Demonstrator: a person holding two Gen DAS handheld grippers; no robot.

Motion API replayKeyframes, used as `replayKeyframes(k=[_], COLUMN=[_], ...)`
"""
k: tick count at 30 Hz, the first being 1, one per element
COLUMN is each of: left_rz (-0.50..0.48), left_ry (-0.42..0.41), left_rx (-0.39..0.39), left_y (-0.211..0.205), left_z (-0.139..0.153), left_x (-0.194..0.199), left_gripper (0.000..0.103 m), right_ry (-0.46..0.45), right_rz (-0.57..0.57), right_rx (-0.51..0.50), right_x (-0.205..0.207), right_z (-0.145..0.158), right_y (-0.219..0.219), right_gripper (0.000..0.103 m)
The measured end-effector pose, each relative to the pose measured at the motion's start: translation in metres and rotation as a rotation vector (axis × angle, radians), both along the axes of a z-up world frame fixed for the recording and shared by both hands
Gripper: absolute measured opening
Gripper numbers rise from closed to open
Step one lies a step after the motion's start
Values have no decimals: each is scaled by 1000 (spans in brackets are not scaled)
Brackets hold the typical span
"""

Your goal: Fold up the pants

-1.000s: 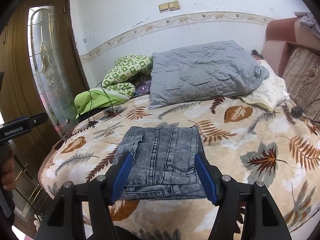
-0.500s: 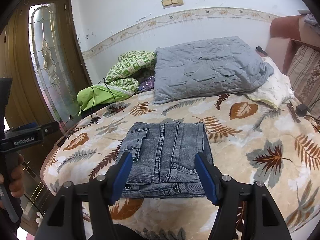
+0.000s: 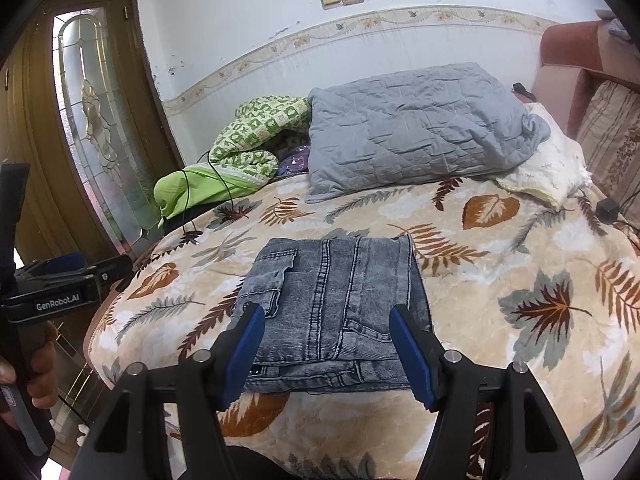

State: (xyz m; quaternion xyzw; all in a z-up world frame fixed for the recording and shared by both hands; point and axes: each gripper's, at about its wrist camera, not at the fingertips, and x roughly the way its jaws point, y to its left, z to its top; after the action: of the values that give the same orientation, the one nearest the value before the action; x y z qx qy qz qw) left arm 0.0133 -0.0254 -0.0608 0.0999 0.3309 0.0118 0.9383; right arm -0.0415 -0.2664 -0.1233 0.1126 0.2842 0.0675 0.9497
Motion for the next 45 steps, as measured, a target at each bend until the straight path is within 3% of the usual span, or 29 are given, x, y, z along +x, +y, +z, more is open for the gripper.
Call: replayKeyframes(k=[29,40,45], left_rz=[-14,-16,-31], left_ry=[6,24,58], left_rx=[29,34,44], left_y=[-10,-10,-15], left_z=[-4,-10,-22], left_x=[2,8,20], left_gripper=[99,99,99], right_ry=[22,54,119], right_rz=[-17,-24,-16], right_rx=[44,52,82], right_x=[5,12,31], right_z=[-11,-18,-28], right_y=[-13,-12,-17], right_gripper=[68,68,68])
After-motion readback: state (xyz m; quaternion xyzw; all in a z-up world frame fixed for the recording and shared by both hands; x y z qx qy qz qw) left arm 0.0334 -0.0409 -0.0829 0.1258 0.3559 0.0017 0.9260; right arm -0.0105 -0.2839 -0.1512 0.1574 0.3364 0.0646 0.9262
